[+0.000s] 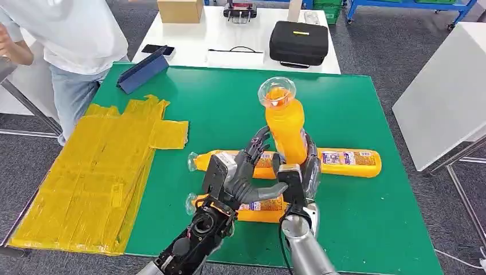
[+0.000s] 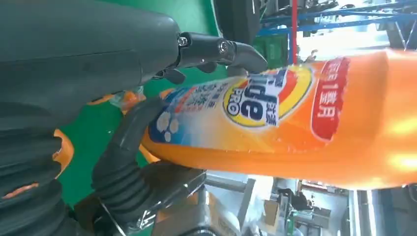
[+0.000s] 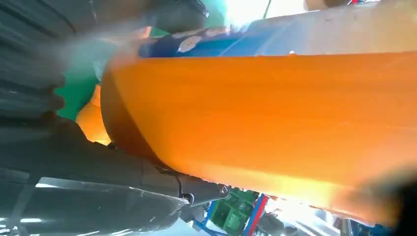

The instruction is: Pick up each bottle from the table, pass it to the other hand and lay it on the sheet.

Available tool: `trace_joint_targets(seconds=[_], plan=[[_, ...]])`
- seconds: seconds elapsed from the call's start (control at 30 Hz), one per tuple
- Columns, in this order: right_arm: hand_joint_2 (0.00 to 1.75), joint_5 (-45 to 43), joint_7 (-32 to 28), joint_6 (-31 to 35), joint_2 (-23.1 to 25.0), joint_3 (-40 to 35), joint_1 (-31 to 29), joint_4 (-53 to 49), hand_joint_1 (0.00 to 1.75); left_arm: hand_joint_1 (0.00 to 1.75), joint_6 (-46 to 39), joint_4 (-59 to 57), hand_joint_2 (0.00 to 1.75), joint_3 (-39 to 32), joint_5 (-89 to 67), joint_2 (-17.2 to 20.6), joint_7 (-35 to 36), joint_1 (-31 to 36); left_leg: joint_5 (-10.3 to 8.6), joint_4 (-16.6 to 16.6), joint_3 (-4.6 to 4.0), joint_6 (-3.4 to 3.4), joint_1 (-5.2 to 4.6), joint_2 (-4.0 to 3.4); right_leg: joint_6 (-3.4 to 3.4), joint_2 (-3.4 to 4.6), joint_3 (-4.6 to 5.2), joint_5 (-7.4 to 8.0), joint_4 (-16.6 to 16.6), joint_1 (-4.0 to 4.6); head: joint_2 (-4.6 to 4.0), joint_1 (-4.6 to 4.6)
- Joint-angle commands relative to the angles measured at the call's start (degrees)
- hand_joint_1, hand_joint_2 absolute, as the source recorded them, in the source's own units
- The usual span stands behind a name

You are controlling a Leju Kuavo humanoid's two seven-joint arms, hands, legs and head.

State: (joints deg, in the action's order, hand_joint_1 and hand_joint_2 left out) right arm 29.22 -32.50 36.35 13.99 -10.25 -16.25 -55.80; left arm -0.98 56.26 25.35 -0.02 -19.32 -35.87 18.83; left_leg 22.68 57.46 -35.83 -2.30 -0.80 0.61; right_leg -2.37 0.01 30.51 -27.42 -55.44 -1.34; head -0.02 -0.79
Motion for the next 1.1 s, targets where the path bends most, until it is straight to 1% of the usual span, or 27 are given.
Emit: trace_joint_targets(seconds=[0.03,0.17,0.2,0.23,0.27,0.3,0.33,0.37,0.4,0.43,0.47,0.57,0.6,0.67,0.73,0.83,0.93,0.97,1.0,1.03,1.07,1.1], plan=[[1.75,-0.25,-2.25,0.05,-0.66,-0.86,1.32,-3.18,1.75,0.00,-2.66,-2.66,1.75,-7.36,0.49,2.24,1.34,2.17,0.08,-0.05,0.25,0.19,0.08,-0.16,0.15,0.12,-0.24,-0.02,0.10,0.08,0.00,-0.02],[1.75,-0.25,-2.25,0.05,-0.66,-0.86,1.32,-3.18,1.75,0.00,-2.66,-2.66,1.75,-7.36,0.49,2.24,1.34,2.17,0.10,-0.03,0.26,0.21,0.10,-0.17,0.17,0.12,-0.26,-0.03,0.10,0.10,0.00,-0.02],[1.75,-0.25,-2.25,0.05,-0.66,-0.86,1.32,-3.18,1.75,0.00,-2.66,-2.66,1.75,-7.36,0.49,2.24,1.34,2.17,0.04,-0.04,0.14,0.14,0.05,-0.12,0.11,0.09,-0.12,0.00,0.06,0.05,0.00,0.00],[1.75,-0.25,-2.25,0.05,-0.66,-0.86,1.32,-3.18,1.75,0.00,-2.66,-2.66,1.75,-7.36,0.49,2.24,1.34,2.17,0.10,-0.03,0.28,0.22,0.09,-0.18,0.18,0.13,-0.27,-0.04,0.09,0.10,0.00,0.07],[1.75,-0.25,-2.25,0.05,-0.66,-0.86,1.32,-3.18,1.75,0.00,-2.66,-2.66,1.75,-7.36,0.49,2.24,1.34,2.17,0.08,-0.07,0.25,0.17,0.06,-0.32,0.14,0.27,-0.17,0.01,0.09,0.07,0.00,0.00],[1.75,-0.62,-2.35,0.37,-0.57,-0.62,1.75,-4.10,1.75,0.00,-2.96,-2.32,1.75,-7.54,0.41,2.10,1.42,1.92,0.14,-0.02,0.31,0.27,0.14,-0.41,0.22,0.33,-0.22,-0.01,0.07,0.16,0.00,-0.24],[1.75,-0.90,-2.48,0.65,-0.78,-0.46,2.10,-4.91,1.75,0.00,-3.04,-1.90,1.75,-7.90,0.40,2.19,1.48,1.54,0.03,-0.02,0.13,0.17,0.07,-0.02,0.14,-0.07,-0.09,-0.03,0.05,0.08,0.00,-0.20],[1.75,-1.25,-2.54,0.94,-1.08,-0.07,2.55,-5.93,1.75,0.00,-3.07,-1.42,1.75,-8.27,0.44,2.41,1.48,1.14,0.07,0.01,0.22,0.22,0.15,0.11,0.18,-0.18,-0.26,-0.09,0.10,0.15,0.00,-0.11],[1.75,-1.43,-2.56,1.07,-1.30,0.15,2.97,-6.90,1.75,0.00,-3.06,-0.90,1.75,-8.59,0.47,2.57,1.50,0.80,0.02,-0.02,0.16,0.14,0.12,0.20,0.13,-0.21,-0.16,-0.06,0.09,0.08,0.00,-0.13],[1.75,-1.55,-2.55,1.23,-1.43,0.41,3.26,-7.54,1.75,0.00,-3.20,-0.57,1.75,-8.83,0.44,2.63,1.50,0.58,0.10,-0.01,0.28,0.19,0.16,0.08,0.17,-0.08,-0.28,-0.07,0.12,0.12,0.00,-0.17],[1.75,-1.68,-2.53,1.68,-1.63,0.92,3.84,-8.69,1.75,0.00,-3.39,0.04,1.75,-9.29,0.44,2.73,1.57,0.15,0.03,-0.05,0.16,0.15,0.10,0.05,0.11,-0.04,-0.15,-0.02,0.09,0.06,0.00,-0.15],[1.75,-2.30,-2.33,1.58,-2.01,1.82,5.06,-10.94,1.75,0.00,-3.76,1.18,1.75,-9.86,0.22,2.95,1.76,-0.72,0.06,-0.02,0.21,0.22,0.13,0.14,0.17,-0.14,-0.27,-0.08,0.10,0.09,0.00,-0.15],[1.75,-3.10,-2.45,1.50,-2.16,2.26,5.66,-11.96,1.75,0.00,-3.93,1.61,1.75,-9.99,0.12,3.15,1.79,-1.23,-0.01,-0.03,0.06,0.15,0.09,0.19,0.11,-0.15,-0.10,-0.03,0.06,0.05,0.00,-0.15],[1.75,-4.17,-2.65,0.89,-2.32,2.53,6.19,-12.71,1.75,0.00,-4.16,2.14,1.75,-10.12,0.05,3.25,1.78,-1.81,0.08,-0.02,0.23,0.23,0.14,0.12,0.18,-0.11,-0.29,-0.07,0.11,0.11,0.00,-0.15],[1.75,-6.73,-3.62,-0.27,-2.25,2.86,7.10,-14.38,1.75,0.00,-4.73,2.82,1.75,-10.31,-0.04,3.30,1.80,-2.41,0.03,-0.04,0.14,0.20,0.11,0.16,0.15,-0.14,-0.19,-0.04,0.10,0.08,0.00,-0.15],[1.75,-7.57,-3.70,-1.06,-2.68,2.54,8.07,-16.10,1.75,0.00,-4.95,3.78,1.75,-10.41,-0.02,3.48,1.87,-3.08,0.05,-0.03,0.19,0.22,0.12,0.17,0.18,-0.15,-0.25,-0.06,0.11,0.10,0.00,-0.15],[1.75,-7.85,-3.68,-1.66,-2.97,1.85,8.20,-15.80,1.75,0.00,-4.96,4.26,1.75,-10.47,0.03,3.56,1.90,-3.44,0.14,0.00,0.29,0.28,0.17,0.07,0.22,-0.08,-0.36,-0.11,0.13,0.15,0.00,-0.15],[1.75,-7.94,-3.75,-1.86,-2.96,1.54,8.18,-15.33,1.75,0.00,-4.97,4.44,1.75,-10.44,0.03,3.59,1.89,-3.62,0.04,-0.02,0.13,0.19,0.10,0.14,0.15,-0.12,-0.18,-0.05,0.09,0.08,0.02,-0.15],[1.75,-8.40,-4.02,-2.23,-3.00,1.18,8.08,-14.81,1.75,0.00,-5.10,4.67,1.75,-10.45,-0.01,3.62,1.87,-3.82,0.10,-0.02,0.25,0.24,0.13,0.07,0.19,-0.07,-0.29,-0.08,0.12,0.11,0.00,-0.15],[1.75,-9.08,-4.31,-2.58,-3.01,0.80,7.96,-14.42,1.75,0.00,-5.17,4.85,1.75,-10.46,-0.03,3.66,1.84,-3.96,0.03,-0.04,0.11,0.16,0.09,0.11,0.12,-0.09,-0.13,-0.03,0.08,0.07,0.00,-0.15],[1.75,-9.17,-4.45,-2.66,-3.03,0.47,7.95,-14.28,1.75,0.00,-5.51,5.07,1.75,-10.65,-0.03,3.66,1.78,-4.10,0.08,-0.02,0.22,0.22,0.13,0.07,0.17,-0.06,-0.26,-0.06,0.12,0.11,0.00,-0.17],[1.75,-9.27,-4.48,-2.85,-3.03,0.21,8.04,-14.36,1.75,0.00,-5.63,5.36,1.75,-10.77,-0.06,3.72,1.70,-4.24,0.00,-0.03,0.06,0.14,0.08,0.14,0.10,-0.11,-0.08,-0.02,0.07,0.06,0.00,-0.15]])
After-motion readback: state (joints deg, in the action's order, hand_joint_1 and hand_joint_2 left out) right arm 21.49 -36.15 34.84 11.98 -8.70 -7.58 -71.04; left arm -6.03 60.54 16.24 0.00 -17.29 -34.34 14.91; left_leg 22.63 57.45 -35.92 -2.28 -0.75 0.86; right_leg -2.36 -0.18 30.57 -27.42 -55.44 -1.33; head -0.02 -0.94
